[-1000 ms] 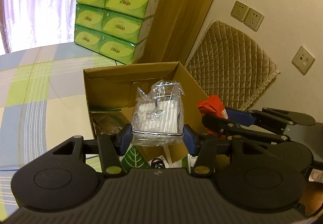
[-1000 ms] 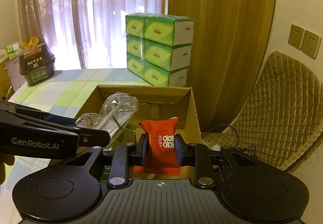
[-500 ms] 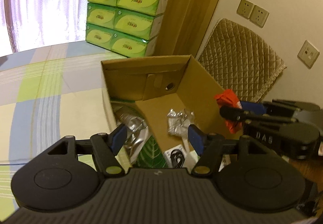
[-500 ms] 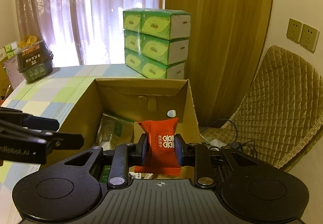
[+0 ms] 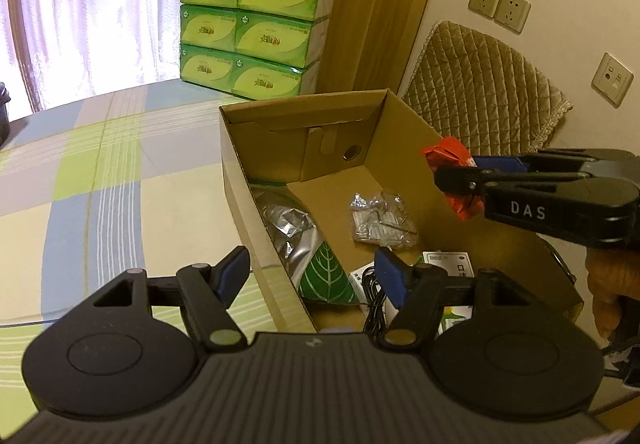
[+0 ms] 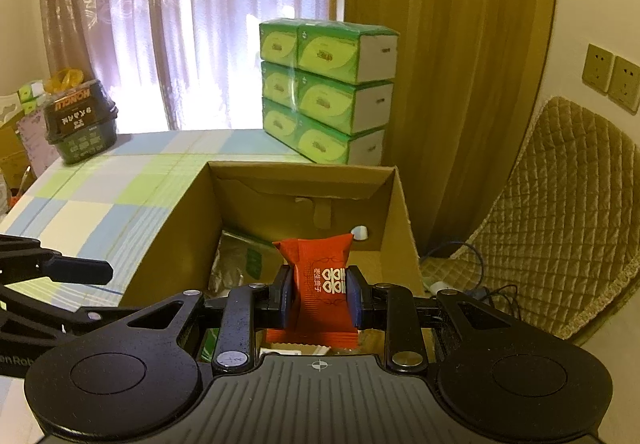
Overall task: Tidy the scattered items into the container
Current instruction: 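Lower the red packet into the box and open the right tool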
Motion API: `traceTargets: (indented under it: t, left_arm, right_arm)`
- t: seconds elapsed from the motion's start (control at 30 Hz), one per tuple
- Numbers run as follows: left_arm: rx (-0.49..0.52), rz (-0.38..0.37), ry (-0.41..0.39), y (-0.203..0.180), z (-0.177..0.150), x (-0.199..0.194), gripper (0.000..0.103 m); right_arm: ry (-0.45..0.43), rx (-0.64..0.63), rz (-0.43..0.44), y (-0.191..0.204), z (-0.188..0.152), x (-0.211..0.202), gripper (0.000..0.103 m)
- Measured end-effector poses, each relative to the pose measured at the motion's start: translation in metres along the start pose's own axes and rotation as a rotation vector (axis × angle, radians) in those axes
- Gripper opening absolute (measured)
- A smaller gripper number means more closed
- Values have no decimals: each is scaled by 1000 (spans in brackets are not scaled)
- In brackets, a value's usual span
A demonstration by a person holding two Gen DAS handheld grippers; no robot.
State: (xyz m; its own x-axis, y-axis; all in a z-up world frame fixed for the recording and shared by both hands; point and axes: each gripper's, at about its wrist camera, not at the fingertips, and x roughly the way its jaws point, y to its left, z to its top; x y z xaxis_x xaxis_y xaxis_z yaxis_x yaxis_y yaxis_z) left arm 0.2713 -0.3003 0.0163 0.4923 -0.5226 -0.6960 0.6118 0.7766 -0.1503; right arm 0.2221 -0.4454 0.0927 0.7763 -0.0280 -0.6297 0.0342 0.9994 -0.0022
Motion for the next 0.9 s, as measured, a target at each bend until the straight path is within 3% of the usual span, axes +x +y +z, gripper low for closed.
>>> traceTargets:
  t: [0.7,0.83,0.87,0.9]
  left_arm:
    - [-23,-2,-9,6,-1,0,67]
    - [-30,2,-10,8,-1,0,67]
    - [-31,1,-9,8,-1,0,67]
    - [-32,1,-8,9,-1,0,67]
  right_arm:
    - [-14,14,12,1,16,17,31]
    - [-16,17,52,0,19,26,31]
    - [-17,20,44,-1,19,27,47]
    - [-26,29,33,-2,19,27,86]
